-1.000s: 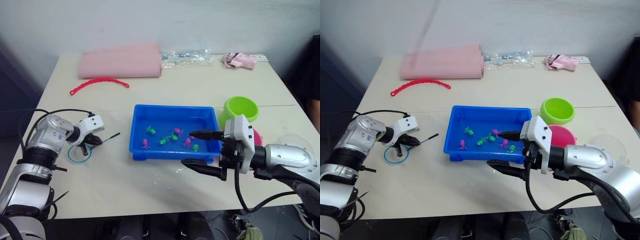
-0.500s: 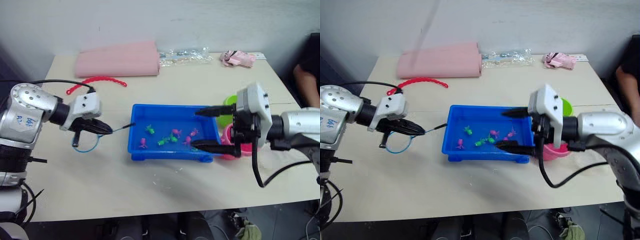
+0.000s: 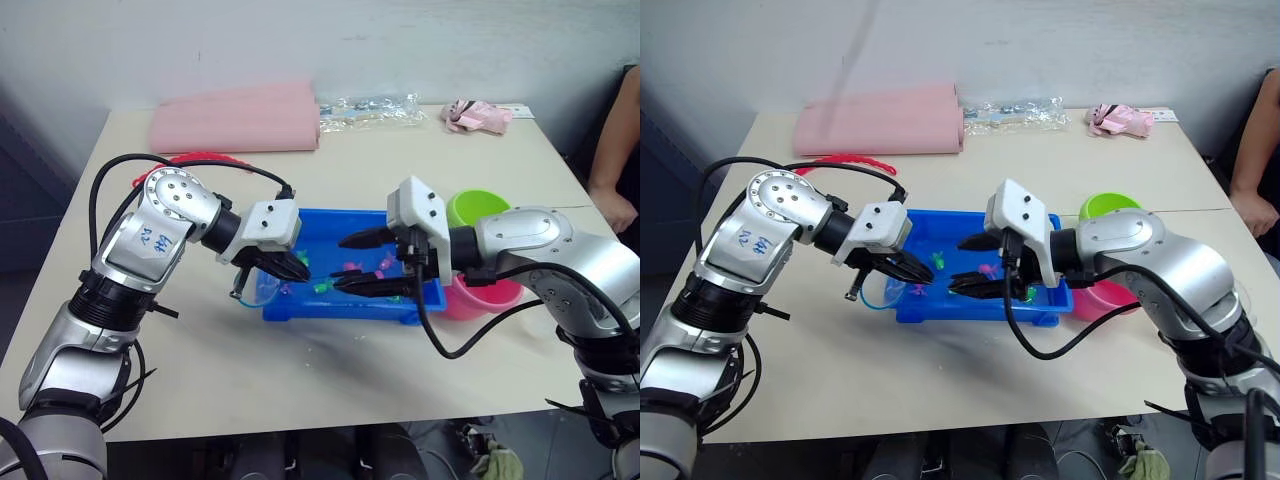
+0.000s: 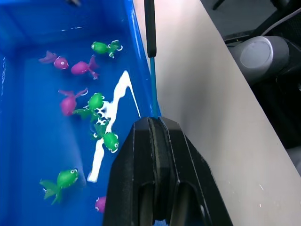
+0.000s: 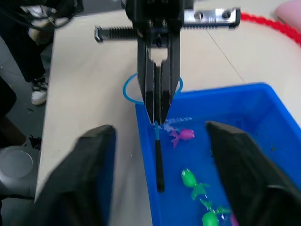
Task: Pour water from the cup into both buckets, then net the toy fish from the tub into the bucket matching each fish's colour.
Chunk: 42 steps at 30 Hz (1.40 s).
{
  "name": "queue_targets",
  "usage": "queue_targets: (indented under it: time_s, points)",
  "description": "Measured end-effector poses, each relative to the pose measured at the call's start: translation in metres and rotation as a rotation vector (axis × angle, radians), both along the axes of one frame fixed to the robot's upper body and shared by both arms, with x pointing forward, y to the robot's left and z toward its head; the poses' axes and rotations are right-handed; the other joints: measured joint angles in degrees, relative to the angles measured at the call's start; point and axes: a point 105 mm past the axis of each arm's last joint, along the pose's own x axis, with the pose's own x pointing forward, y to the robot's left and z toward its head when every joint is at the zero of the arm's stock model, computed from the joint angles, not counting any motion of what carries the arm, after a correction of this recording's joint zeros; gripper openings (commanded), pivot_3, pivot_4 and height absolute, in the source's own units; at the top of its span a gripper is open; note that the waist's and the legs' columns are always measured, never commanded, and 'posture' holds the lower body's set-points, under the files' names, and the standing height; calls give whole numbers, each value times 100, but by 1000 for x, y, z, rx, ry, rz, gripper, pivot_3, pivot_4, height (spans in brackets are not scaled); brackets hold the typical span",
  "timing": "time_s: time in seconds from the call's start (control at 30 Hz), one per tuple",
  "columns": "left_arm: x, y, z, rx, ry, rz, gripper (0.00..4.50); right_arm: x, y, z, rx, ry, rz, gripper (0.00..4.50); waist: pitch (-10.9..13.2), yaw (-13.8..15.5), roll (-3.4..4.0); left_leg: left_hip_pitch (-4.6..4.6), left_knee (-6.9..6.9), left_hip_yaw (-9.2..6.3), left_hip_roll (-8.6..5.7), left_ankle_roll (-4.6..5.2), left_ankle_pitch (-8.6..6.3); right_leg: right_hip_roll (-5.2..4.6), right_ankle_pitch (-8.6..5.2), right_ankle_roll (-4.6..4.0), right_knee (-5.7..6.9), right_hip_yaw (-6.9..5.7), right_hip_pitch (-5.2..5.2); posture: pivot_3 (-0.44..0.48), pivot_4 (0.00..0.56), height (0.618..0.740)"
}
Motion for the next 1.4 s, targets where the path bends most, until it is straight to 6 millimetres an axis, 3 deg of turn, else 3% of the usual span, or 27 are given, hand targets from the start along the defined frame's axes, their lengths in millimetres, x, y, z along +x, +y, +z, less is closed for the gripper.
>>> queue_targets:
  time_s: [0.3, 0.4, 0.57, 0.93, 1.03, 1.2, 1.3, 1.4]
  points:
    - [-1, -5, 3, -4, -9, -24, 0, 1, 1, -7, -49, -21, -18, 3219, 0, -2, 0, 0, 0, -1, 1, 0, 0, 1, 0, 0, 0, 0, 0, 0, 150, 738]
    - [-1, -5, 3, -4, -7, -27, 0, 2, 0, -10, -58, -22, -28, 2465, 0, -3, 0, 0, 0, -1, 1, 0, 0, 1, 0, 0, 0, 0, 0, 0, 150, 738]
    - [-1, -5, 3, -5, -11, -24, 0, 3, 1, -14, -74, -41, -25, 26, 0, -4, 0, 0, 0, -1, 1, 0, 0, 1, 0, 0, 0, 0, 0, 0, 150, 738]
    - [0, -5, 3, -3, -13, -18, 0, 2, 2, -15, -61, -47, -11, 26, 0, -3, 0, 1, 0, -1, 1, 0, 0, 1, 0, 0, 1, -1, 0, 0, 150, 738]
    - [-1, -5, 3, -5, -12, -21, 0, 2, 3, -12, -38, -43, -10, 1037, 0, -3, 0, 1, 0, -1, 1, 0, 0, 2, 0, 0, 1, -1, 0, 0, 150, 738]
    - [-2, -7, 3, -7, -14, -38, 0, 0, 6, -10, -19, -21, 3, 3415, 0, -2, 0, 1, 1, -1, 0, 0, 0, 2, 0, 0, 1, 0, 0, 0, 150, 738]
    - [-2, -7, 3, -6, -17, -43, 0, 0, 5, -11, -24, -13, -1, 3415, 0, -4, 0, 1, 1, -1, 1, 0, 0, 2, 0, 0, 2, -1, 0, 0, 150, 738]
    - [-2, -7, 3, -7, -17, -44, 0, 0, 5, -11, -25, -13, -7, 2508, 0, -3, 0, 0, 1, -1, 1, 0, 0, 2, 0, 0, 2, -1, 0, 0, 150, 738]
